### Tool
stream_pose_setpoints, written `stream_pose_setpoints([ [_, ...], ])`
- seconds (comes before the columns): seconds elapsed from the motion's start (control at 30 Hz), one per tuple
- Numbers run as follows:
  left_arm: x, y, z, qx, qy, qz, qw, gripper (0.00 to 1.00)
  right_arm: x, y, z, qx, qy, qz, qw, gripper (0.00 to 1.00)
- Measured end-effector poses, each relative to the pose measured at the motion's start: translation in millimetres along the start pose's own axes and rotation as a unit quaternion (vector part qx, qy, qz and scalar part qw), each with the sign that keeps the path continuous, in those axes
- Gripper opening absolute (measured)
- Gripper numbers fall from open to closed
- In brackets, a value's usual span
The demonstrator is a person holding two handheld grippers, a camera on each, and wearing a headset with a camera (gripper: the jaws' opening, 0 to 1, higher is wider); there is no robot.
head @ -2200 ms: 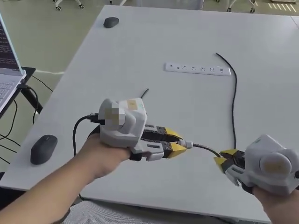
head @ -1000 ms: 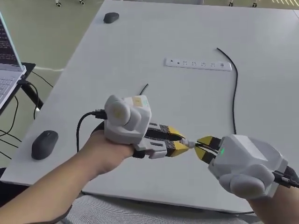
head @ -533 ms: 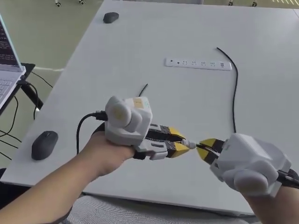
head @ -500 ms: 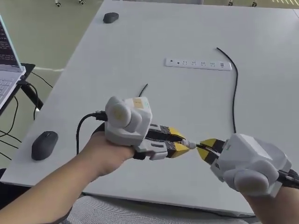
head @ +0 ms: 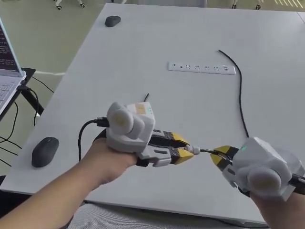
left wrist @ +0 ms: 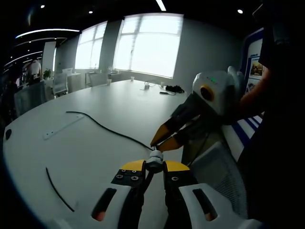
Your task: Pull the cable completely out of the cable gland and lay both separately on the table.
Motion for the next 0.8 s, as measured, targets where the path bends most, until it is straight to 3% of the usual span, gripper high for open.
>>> stream_pose_setpoints([
  [0.17,0.6,0.5,1.2,-0.001,0.000,0.003,1.0000,0.15,2.3,-13.2,4.2,0.056,-0.006,-0.018,0.9982,0.00],
  [0.4,1.9,-0.6,2.3,0.001,0.001,0.004,1.0000,0.15,8.1,-31.3,6.5,0.140,-0.008,-0.036,0.9895,0.00],
  [0.6,2.7,-1.5,1.4,0.001,0.002,0.005,1.0000,0.15,11.9,-44.9,9.4,0.174,-0.012,-0.055,0.9832,0.00],
  [0.73,2.7,-1.9,0.6,-0.002,0.004,0.007,1.0000,0.15,14.2,-52.4,7.3,0.225,-0.006,-0.069,0.9718,0.00],
  [0.8,4.4,-3.5,1.2,0.000,0.004,0.004,1.0000,0.15,16.3,-54.9,7.7,0.231,-0.006,-0.074,0.9700,0.00],
])
Point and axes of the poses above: the centre of the closed fingertips' face, and the gripper's own axes: x roughly forward along the fingers, z roughly to its right, y roughly out of its top, the point moved 4 cm from there along -x, roughly backward along the fingers, and after that the axes turned 4 degrees about -y, right-handed, at the moved point
